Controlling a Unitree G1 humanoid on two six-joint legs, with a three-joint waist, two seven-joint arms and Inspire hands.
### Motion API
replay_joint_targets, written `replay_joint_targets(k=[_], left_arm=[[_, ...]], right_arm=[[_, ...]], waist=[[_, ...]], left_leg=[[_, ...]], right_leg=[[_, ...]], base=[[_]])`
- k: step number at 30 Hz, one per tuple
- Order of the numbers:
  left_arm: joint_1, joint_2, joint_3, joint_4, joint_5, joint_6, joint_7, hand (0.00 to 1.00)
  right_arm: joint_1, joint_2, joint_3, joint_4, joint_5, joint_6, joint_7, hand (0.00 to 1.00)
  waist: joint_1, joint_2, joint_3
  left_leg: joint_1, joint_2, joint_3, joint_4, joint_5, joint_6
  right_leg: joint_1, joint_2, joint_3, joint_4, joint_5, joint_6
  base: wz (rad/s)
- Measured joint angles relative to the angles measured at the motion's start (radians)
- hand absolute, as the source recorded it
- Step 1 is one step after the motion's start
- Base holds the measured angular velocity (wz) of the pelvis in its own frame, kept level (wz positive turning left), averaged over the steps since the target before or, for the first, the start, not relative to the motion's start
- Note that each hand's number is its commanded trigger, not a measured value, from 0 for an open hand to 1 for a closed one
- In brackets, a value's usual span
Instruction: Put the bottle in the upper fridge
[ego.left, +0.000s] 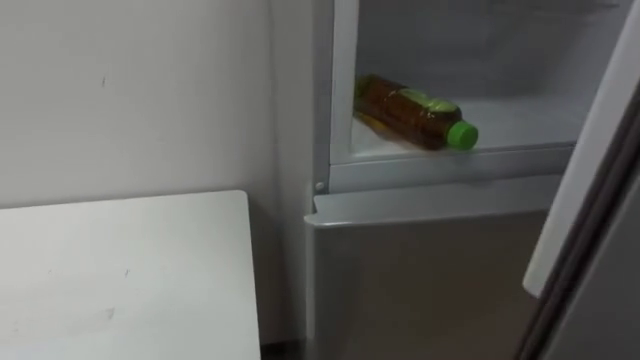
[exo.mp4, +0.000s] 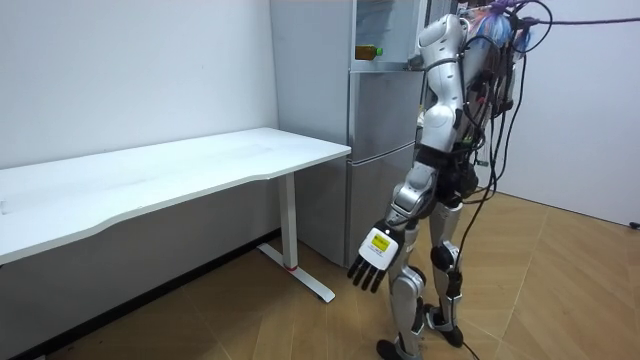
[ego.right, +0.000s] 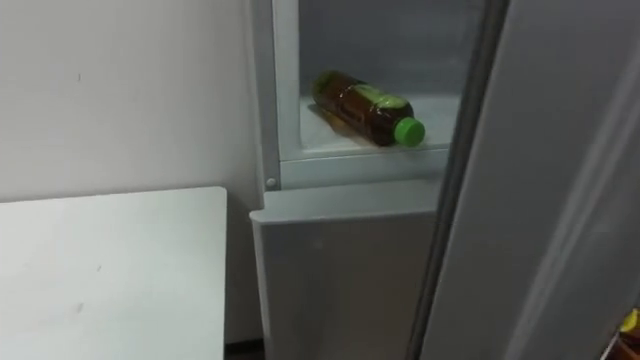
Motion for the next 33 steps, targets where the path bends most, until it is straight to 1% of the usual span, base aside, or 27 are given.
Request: replay_joint_targets(k=[2,4,5,6,8,9,13,15,17,21,23,25,27,29,33], left_arm=[[0.000,0.000,0.000,0.000,0.000,0.001,-0.005,0.00],[-0.001,0.000,0.000,0.000,0.001,0.001,-0.006,0.00],[0.000,0.000,-0.001,0.004,0.001,0.002,-0.006,0.00],[-0.001,0.000,-0.005,0.004,0.003,0.003,-0.005,0.00],[-0.003,-0.001,-0.007,0.004,0.009,0.005,-0.005,0.00],[-0.003,-0.001,-0.007,0.004,0.012,0.006,-0.005,0.00],[-0.012,0.000,-0.008,0.003,0.023,0.020,-0.005,0.00],[-0.013,0.001,-0.008,0.004,0.022,0.021,-0.006,0.00],[-0.020,0.001,-0.008,0.012,0.021,0.021,-0.014,0.00],[-0.024,0.001,-0.010,0.012,0.023,0.021,-0.016,0.00],[-0.026,0.001,-0.010,0.012,0.024,0.021,-0.017,0.00],[-0.029,0.001,-0.011,0.012,0.032,0.022,-0.017,0.00],[-0.037,0.001,-0.015,0.012,0.032,0.025,-0.018,0.00],[-0.044,0.003,-0.015,0.011,0.040,0.026,-0.035,0.00],[-0.049,0.004,-0.015,0.012,0.040,0.030,-0.037,0.00]], right_arm=[[0.000,0.000,0.000,0.000,-0.028,0.000,0.011,0.00],[-0.002,0.000,0.005,0.000,-0.061,0.001,0.019,0.00],[-0.004,-0.002,0.024,0.000,-0.095,0.001,0.026,0.00],[-0.008,-0.002,0.051,0.002,-0.144,0.001,0.038,0.00],[-0.016,-0.001,0.085,0.006,-0.179,0.001,0.065,0.00],[-0.019,-0.002,0.090,0.011,-0.180,0.002,0.076,0.00],[-0.034,-0.009,0.131,0.055,-0.220,0.010,0.116,0.00],[-0.035,-0.009,0.158,0.055,-0.225,0.015,0.129,0.00],[-0.044,-0.009,0.187,0.064,-0.240,0.015,0.142,0.00],[-0.083,-0.009,0.199,0.099,-0.260,0.015,0.182,0.00],[-0.095,-0.009,0.204,0.101,-0.260,0.015,0.195,0.00],[-0.097,-0.011,0.213,0.102,-0.261,0.015,0.216,0.00],[-0.097,-0.012,0.237,0.104,-0.265,0.015,0.235,0.00],[-0.097,-0.012,0.242,0.113,-0.295,0.015,0.251,0.00],[-0.097,-0.012,0.246,0.126,-0.298,0.015,0.272,0.00]], waist=[[0.003,0.002,0.0005],[0.014,0.009,0.0035],[0.018,0.008,0.0028],[0.022,0.011,0.0046],[0.024,0.015,0.0073],[0.024,0.015,0.0074],[0.029,0.007,0.0075],[0.033,0.001,0.0074],[0.040,-0.005,0.0093],[0.042,-0.008,0.0127],[0.041,-0.006,0.0125],[0.040,-0.002,0.0100],[0.040,-0.001,0.0097],[0.044,0.000,0.0092],[0.041,0.000,0.0091]], left_leg=[[0.002,-0.001,-0.012,0.000,0.000,0.000],[0.001,-0.001,-0.013,0.000,0.000,0.000],[0.000,-0.001,-0.015,0.000,0.000,0.000],[0.000,-0.001,-0.015,0.000,0.000,0.000],[-0.002,-0.002,-0.016,0.000,0.000,0.000],[-0.002,-0.002,-0.016,0.000,0.000,0.000],[0.001,-0.003,-0.015,-0.001,0.000,0.000],[0.003,-0.003,-0.015,0.000,0.000,0.000],[0.009,-0.004,-0.015,0.001,0.000,0.000],[0.007,-0.004,-0.016,0.002,0.000,0.000],[0.004,-0.004,-0.018,0.004,0.000,0.000],[0.004,-0.004,-0.019,0.005,0.000,0.000],[0.004,-0.004,-0.019,0.005,0.000,0.000],[0.004,-0.004,-0.019,0.005,0.000,0.000],[0.005,-0.003,-0.018,0.005,0.000,0.000]], right_leg=[[0.012,0.000,-0.013,-0.002,0.000,0.000],[0.014,-0.001,-0.020,-0.003,0.000,0.000],[0.014,-0.002,-0.025,-0.002,0.000,0.000],[0.013,-0.002,-0.025,-0.001,0.000,0.000],[0.012,-0.003,-0.025,-0.001,0.000,0.000],[0.012,-0.003,-0.026,-0.001,0.000,0.000],[0.014,-0.005,-0.026,0.001,0.000,0.000],[0.017,-0.005,-0.026,0.000,0.000,0.000],[0.027,-0.005,-0.028,-0.005,0.000,0.000],[0.027,-0.005,-0.030,-0.005,0.000,0.000],[0.026,-0.005,-0.031,-0.005,0.000,0.000],[0.027,-0.005,-0.032,-0.006,0.000,0.000],[0.027,-0.005,-0.033,-0.005,0.000,0.000],[0.027,-0.005,-0.034,-0.004,0.000,0.000],[0.027,-0.005,-0.034,-0.002,0.000,0.000]], base=[[0.20],[0.11],[0.04],[0.04],[0.00],[0.00],[0.00],[0.00],[0.04],[0.00],[0.02],[0.00],[0.00],[0.00],[0.00]])
